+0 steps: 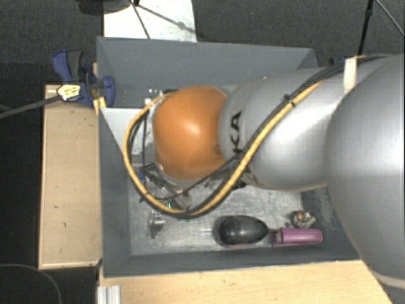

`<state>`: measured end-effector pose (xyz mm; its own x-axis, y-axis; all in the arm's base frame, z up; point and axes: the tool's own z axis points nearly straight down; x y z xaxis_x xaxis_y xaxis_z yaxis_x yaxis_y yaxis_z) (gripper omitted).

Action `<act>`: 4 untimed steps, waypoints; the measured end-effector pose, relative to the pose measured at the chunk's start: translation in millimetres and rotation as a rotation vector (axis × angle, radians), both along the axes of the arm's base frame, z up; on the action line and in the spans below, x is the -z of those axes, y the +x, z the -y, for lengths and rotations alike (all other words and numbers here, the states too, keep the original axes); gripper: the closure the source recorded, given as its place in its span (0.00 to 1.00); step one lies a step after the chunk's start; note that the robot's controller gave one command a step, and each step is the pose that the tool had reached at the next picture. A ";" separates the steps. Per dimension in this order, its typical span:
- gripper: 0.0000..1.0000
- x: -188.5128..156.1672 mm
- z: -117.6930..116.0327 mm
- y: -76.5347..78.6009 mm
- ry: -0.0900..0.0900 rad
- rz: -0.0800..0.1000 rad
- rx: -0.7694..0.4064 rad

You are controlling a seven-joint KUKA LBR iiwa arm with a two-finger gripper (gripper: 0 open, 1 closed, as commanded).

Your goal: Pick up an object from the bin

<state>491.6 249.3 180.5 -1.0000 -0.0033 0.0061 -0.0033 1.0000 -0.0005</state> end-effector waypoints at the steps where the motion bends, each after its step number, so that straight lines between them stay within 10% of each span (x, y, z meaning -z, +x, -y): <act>1: 0.00 110.6 58.7 53.7 0.003 0.011 -0.154; 2: 0.00 64.6 146.0 92.3 -0.001 0.014 -0.349; 3: 0.00 37.0 230.4 14.3 -0.002 0.004 -0.364; 4: 0.00 107.5 229.9 -3.6 0.002 0.019 -0.667</act>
Offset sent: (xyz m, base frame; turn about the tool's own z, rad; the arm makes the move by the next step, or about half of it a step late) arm 0.0512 -0.0571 -0.1105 -0.1590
